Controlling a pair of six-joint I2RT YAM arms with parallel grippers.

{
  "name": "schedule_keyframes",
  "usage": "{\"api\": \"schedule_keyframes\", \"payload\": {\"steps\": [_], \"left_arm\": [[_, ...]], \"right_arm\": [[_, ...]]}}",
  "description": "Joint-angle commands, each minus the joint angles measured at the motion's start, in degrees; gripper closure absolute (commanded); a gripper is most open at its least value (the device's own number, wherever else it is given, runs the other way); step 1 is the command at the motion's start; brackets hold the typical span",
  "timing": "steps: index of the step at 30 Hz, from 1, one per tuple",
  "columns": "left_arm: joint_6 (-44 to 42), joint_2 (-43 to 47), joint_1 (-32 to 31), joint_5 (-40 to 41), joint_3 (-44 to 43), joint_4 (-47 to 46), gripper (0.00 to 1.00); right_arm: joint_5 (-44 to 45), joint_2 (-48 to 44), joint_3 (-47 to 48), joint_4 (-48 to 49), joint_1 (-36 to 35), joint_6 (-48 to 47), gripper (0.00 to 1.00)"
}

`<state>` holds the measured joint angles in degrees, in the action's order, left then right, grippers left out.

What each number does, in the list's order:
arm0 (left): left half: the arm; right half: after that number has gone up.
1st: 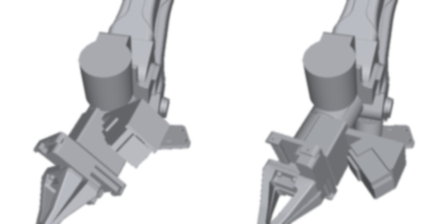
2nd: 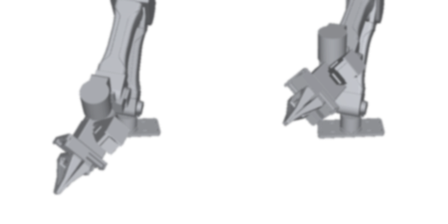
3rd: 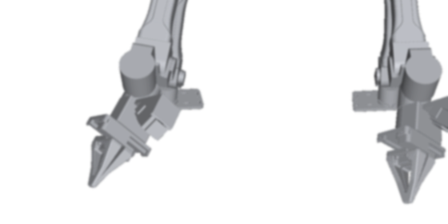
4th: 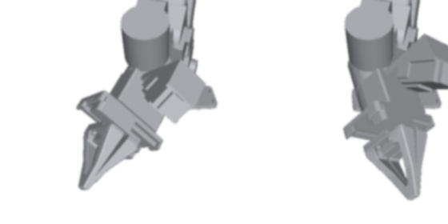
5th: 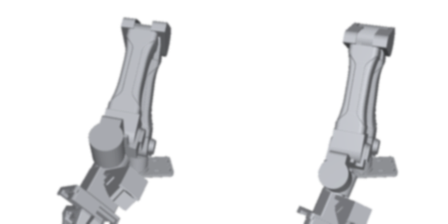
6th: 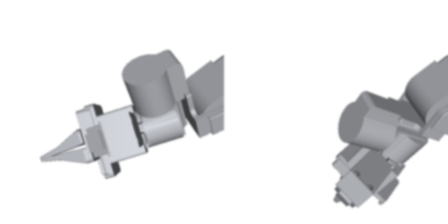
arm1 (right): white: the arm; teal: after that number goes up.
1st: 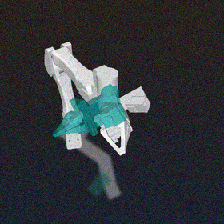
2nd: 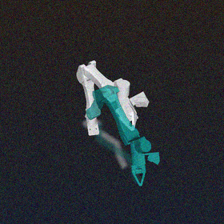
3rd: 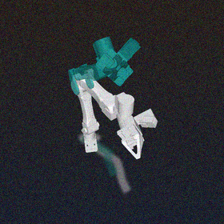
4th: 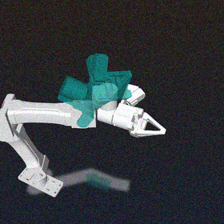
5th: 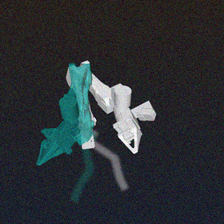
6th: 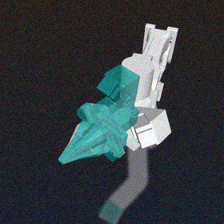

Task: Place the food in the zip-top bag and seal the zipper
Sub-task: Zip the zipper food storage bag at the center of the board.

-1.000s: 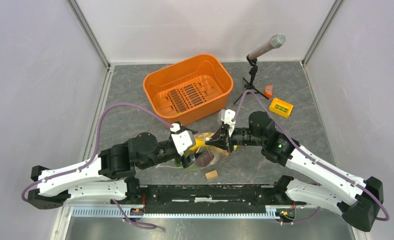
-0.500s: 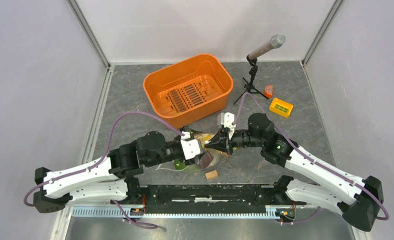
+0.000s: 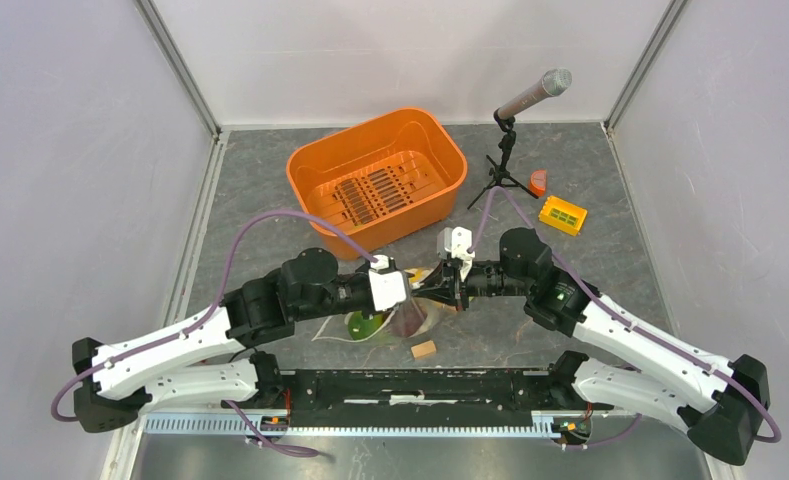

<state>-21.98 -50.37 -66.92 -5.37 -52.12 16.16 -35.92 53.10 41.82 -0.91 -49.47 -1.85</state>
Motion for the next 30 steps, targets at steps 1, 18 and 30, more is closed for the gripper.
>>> {"api": "schedule_keyframes", "payload": {"steps": [1,18,30], "left_arm": [[-0.06,-0.32,0.89,-3.25,-2.19,-1.44,0.61],[2.79,0.91,1.96,-0.79,-0.79,-0.37,0.90],[4.47,7.41,2.40,2.25,4.15,0.61,0.98]], "right_arm": [[-0.12,-1.09,0.28,1.92,-0.29,-1.10,1.00],[11.79,-2.07,-0.19,1.09,-0.32,-1.06,1.00],[18.86,-4.74,-0.87,-1.33,-0.30,-3.92,1.00]]}}
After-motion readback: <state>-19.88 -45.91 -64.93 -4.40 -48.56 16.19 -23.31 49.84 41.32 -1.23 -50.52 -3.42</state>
